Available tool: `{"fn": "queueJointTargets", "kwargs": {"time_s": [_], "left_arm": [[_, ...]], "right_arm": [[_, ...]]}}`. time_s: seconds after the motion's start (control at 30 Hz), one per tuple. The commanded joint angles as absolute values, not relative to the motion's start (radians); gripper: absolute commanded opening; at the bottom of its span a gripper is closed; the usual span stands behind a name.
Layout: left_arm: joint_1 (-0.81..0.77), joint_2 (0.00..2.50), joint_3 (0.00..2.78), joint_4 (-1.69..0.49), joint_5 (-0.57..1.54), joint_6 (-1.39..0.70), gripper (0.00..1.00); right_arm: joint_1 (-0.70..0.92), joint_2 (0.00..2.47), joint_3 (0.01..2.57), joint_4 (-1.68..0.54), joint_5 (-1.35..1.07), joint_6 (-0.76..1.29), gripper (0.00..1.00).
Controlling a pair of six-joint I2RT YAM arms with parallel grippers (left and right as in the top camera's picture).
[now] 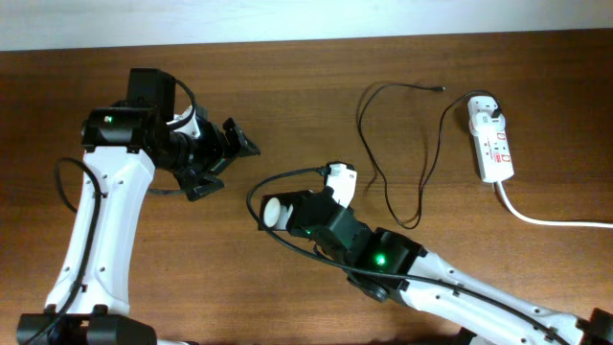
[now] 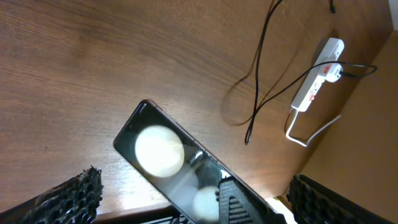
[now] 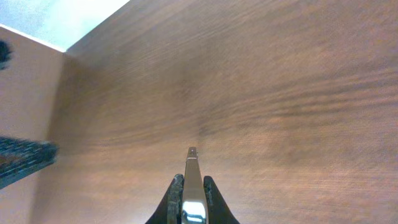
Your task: Plug charger to phone and switch on socket
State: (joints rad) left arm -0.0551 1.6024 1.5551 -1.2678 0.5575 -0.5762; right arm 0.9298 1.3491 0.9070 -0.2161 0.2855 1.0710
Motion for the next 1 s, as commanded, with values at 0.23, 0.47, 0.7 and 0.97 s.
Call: {"fn": "queueJointTargets", "kwargs": {"time_s": [0.23, 0.47, 0.7, 0.97], "left_arm": [[-0.056, 1.584, 1.568, -1.268, 0.553, -0.572, 0.99], [-0.056, 1.583, 1.568, -1.268, 0.553, -0.572, 0.99], [-0.056, 1.584, 1.568, -1.246, 0.553, -0.579, 1.00], [-0.056, 1.584, 1.568, -1.265, 0.753, -1.065, 0.96]], "right_arm": [[0.744, 1.098, 0.919, -0.374, 0.007, 1.326, 0.04], [0.537, 1.078, 0.919, -0.325, -0.210, 1.454, 0.04], [0.477, 1.141, 0.919, -0.253, -0.192, 1.623, 0.04], [0.527, 1.314, 0.919, -0.053, -0.199, 1.951, 0.04]]}}
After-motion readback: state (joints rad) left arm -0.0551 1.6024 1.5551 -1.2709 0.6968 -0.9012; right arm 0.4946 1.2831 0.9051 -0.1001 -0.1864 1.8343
